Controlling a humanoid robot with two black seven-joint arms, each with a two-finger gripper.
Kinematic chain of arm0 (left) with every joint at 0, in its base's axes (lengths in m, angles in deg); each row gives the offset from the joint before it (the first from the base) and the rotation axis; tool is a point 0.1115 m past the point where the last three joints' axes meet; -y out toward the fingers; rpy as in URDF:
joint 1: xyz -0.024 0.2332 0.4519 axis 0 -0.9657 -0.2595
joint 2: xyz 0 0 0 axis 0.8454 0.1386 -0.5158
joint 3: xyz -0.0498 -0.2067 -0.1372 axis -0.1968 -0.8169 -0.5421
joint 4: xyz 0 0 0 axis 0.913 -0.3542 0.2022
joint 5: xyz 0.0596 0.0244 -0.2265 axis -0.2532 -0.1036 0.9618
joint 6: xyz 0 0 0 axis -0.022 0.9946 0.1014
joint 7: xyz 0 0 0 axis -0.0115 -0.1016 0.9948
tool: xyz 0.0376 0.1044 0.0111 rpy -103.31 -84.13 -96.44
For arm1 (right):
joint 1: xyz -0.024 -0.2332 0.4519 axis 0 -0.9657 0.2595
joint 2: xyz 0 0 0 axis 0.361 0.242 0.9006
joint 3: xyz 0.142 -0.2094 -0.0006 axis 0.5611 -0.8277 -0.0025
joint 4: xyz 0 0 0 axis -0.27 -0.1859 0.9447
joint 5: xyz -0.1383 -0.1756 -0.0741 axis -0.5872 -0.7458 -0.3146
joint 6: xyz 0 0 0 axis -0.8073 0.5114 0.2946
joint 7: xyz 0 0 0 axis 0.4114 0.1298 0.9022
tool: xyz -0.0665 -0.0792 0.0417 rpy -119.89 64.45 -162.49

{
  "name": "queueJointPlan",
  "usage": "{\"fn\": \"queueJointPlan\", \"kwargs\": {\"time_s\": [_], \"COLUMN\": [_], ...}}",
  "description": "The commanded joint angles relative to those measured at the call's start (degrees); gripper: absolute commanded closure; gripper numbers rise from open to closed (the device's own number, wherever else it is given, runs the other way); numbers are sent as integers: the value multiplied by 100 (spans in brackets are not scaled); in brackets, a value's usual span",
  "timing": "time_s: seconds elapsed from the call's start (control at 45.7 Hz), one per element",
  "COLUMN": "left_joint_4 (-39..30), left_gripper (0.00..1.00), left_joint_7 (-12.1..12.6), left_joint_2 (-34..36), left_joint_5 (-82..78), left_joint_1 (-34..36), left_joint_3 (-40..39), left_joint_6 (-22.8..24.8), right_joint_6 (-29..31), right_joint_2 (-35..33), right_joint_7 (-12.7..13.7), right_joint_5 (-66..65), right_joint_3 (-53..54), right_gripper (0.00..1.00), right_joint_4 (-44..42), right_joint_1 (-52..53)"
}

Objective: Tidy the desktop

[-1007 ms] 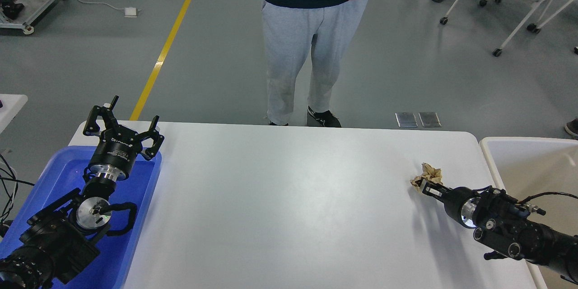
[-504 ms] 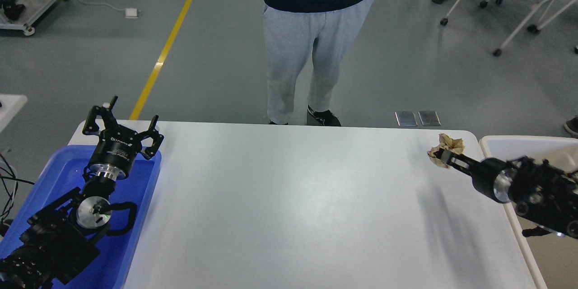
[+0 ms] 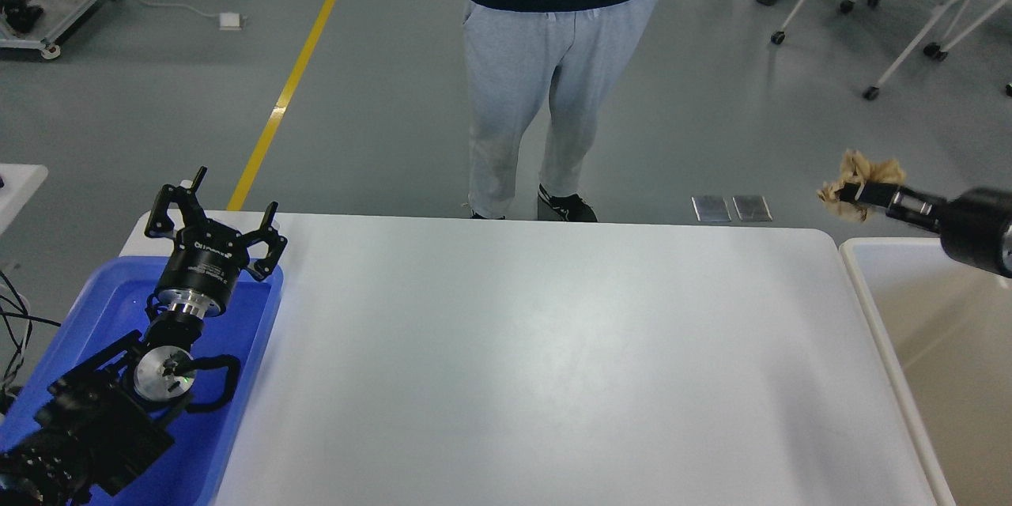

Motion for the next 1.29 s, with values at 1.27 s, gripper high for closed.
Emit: {"fn": "queueJointPlan", "kwargs": {"time_s": [1.27], "left_joint_4": [0], "left_gripper": [0], "left_joint_7": [0], "left_joint_2": [-5], "left_joint_5": [8], "left_joint_1": [-2], "left_joint_3": [0], "left_joint_6": [0], "right_joint_6": [-1553], "right_joint_2": [170], "right_joint_7": [-278], "right_joint_5": [4561], "right_joint_3": [118], "right_gripper": [100], "right_joint_4": [-2255], "right_joint_1": [-2501]}}
